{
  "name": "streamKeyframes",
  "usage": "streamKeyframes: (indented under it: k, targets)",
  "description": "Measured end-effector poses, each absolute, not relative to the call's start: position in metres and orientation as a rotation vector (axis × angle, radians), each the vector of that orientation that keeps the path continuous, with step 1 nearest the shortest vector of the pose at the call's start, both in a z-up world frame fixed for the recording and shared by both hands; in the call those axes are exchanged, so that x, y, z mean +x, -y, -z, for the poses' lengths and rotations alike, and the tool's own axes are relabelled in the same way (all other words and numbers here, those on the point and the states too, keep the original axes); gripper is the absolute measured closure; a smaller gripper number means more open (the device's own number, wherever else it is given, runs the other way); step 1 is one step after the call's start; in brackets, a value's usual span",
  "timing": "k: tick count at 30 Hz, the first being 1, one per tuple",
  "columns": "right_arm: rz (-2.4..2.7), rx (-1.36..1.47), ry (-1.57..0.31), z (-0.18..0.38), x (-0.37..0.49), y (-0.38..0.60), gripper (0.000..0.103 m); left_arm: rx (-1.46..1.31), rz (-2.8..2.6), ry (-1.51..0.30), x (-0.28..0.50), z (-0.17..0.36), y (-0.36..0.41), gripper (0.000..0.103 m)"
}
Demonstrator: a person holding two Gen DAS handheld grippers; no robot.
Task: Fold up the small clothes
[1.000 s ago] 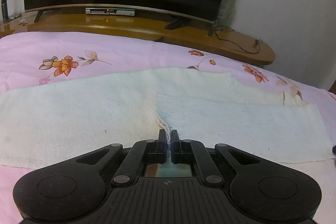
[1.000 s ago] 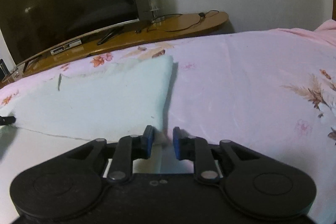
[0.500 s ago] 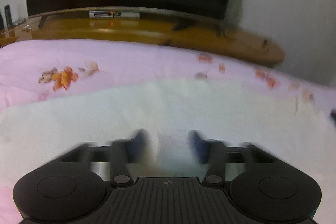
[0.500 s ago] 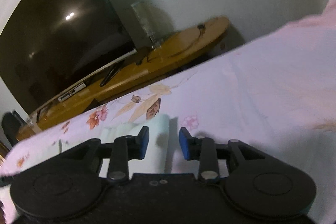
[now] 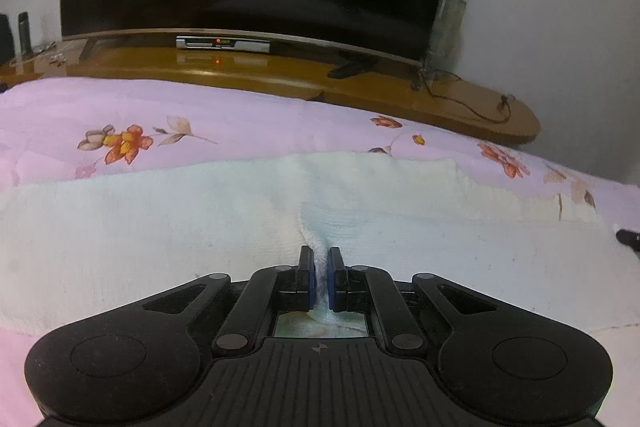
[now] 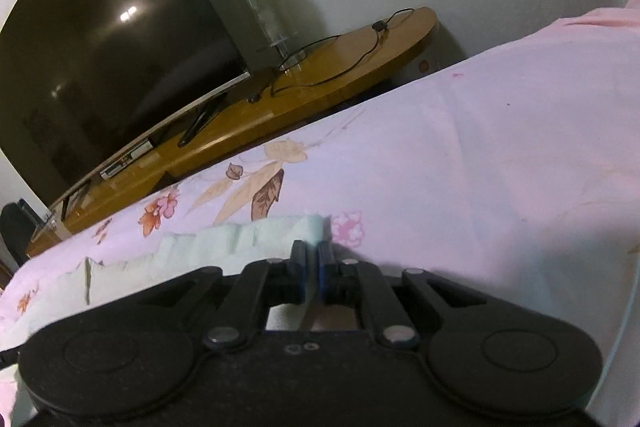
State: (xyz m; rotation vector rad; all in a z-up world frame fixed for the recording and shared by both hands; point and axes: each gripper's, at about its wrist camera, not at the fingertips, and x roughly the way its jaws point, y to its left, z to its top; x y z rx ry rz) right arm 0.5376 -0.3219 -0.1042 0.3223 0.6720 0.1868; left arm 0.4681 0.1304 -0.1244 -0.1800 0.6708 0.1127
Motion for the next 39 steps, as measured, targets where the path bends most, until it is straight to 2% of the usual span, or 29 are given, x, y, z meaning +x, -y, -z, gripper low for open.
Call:
streamKeyframes:
  k: [1, 3, 4, 6, 9, 11, 12, 13, 14, 15, 17, 19, 20, 21, 26, 31, 35, 38, 39]
  targets:
    - [-0.185, 0.298, -0.672, 0.103, 0.537, 0.320, 0.096, -0.179, -0.108, -0.677, 0.469, 0.123, -0.131, 0.097]
    - [-0.180, 0.276, -0.665, 0.096, 0.532, 0.319, 0.085, -0.174, -0.111, -0.679, 0.470, 0.123, -0.130, 0.097]
    - [-0.172, 0.263, -0.641, 0.090, 0.527, 0.319, 0.083, -0.168, -0.115, -0.678, 0.470, 0.123, -0.128, 0.097]
    - [-0.188, 0.251, -0.609, 0.084, 0.518, 0.315, 0.083, -0.152, -0.122, -0.674, 0.470, 0.124, -0.125, 0.096]
    - [-0.189, 0.120, -0.687, 0.097, 0.521, 0.298, 0.084, -0.139, -0.133, -0.678, 0.472, 0.123, -0.123, 0.092]
    - [-0.175, 0.093, -0.674, 0.092, 0.517, 0.294, 0.082, -0.136, -0.128, -0.699, 0.471, 0.118, -0.124, 0.083]
    - [-0.171, 0.108, -0.668, 0.087, 0.513, 0.295, 0.082, -0.136, -0.129, -0.703, 0.468, 0.114, -0.127, 0.056]
    - [-0.171, 0.123, -0.645, 0.082, 0.506, 0.297, 0.081, -0.135, -0.131, -0.702, 0.461, 0.111, -0.130, 0.020]
    - [-0.168, 0.136, -0.617, 0.076, 0.497, 0.300, 0.080, -0.133, -0.142, -0.676, 0.450, 0.106, -0.136, 0.011]
    - [-0.171, 0.146, -0.607, 0.073, 0.489, 0.303, 0.079, -0.135, -0.154, -0.633, 0.435, 0.102, -0.144, 0.010]
    - [-0.186, 0.147, -0.597, 0.068, 0.467, 0.309, 0.079, -0.181, -0.179, -0.615, 0.405, 0.099, -0.172, 0.011]
    - [-0.194, 0.139, -0.603, 0.066, 0.447, 0.315, 0.079, -0.275, -0.259, -0.587, 0.372, 0.099, -0.214, 0.033]
    - [-0.196, 0.141, -0.614, 0.067, 0.435, 0.321, 0.079, -0.327, -0.301, -0.577, 0.359, 0.100, -0.235, 0.038]
    - [-0.196, 0.142, -0.622, 0.067, 0.426, 0.325, 0.079, -0.393, -0.360, -0.560, 0.344, 0.102, -0.258, 0.048]
    - [-0.148, 0.215, -0.681, 0.075, 0.389, 0.343, 0.079, -0.779, -0.597, -0.432, 0.280, 0.119, -0.360, 0.049]
    - [-0.144, 0.246, -0.706, 0.076, 0.375, 0.338, 0.079, -0.968, -0.638, -0.361, 0.263, 0.134, -0.402, 0.049]
    - [-0.159, 0.249, -0.705, 0.072, 0.373, 0.331, 0.078, -0.969, -0.646, -0.367, 0.277, 0.137, -0.415, 0.049]
    - [-0.163, 0.268, -0.697, 0.070, 0.372, 0.328, 0.077, -0.861, -0.661, -0.437, 0.300, 0.127, -0.413, 0.050]
    - [-0.165, 0.272, -0.694, 0.069, 0.372, 0.327, 0.077, -0.828, -0.658, -0.464, 0.308, 0.123, -0.412, 0.059]
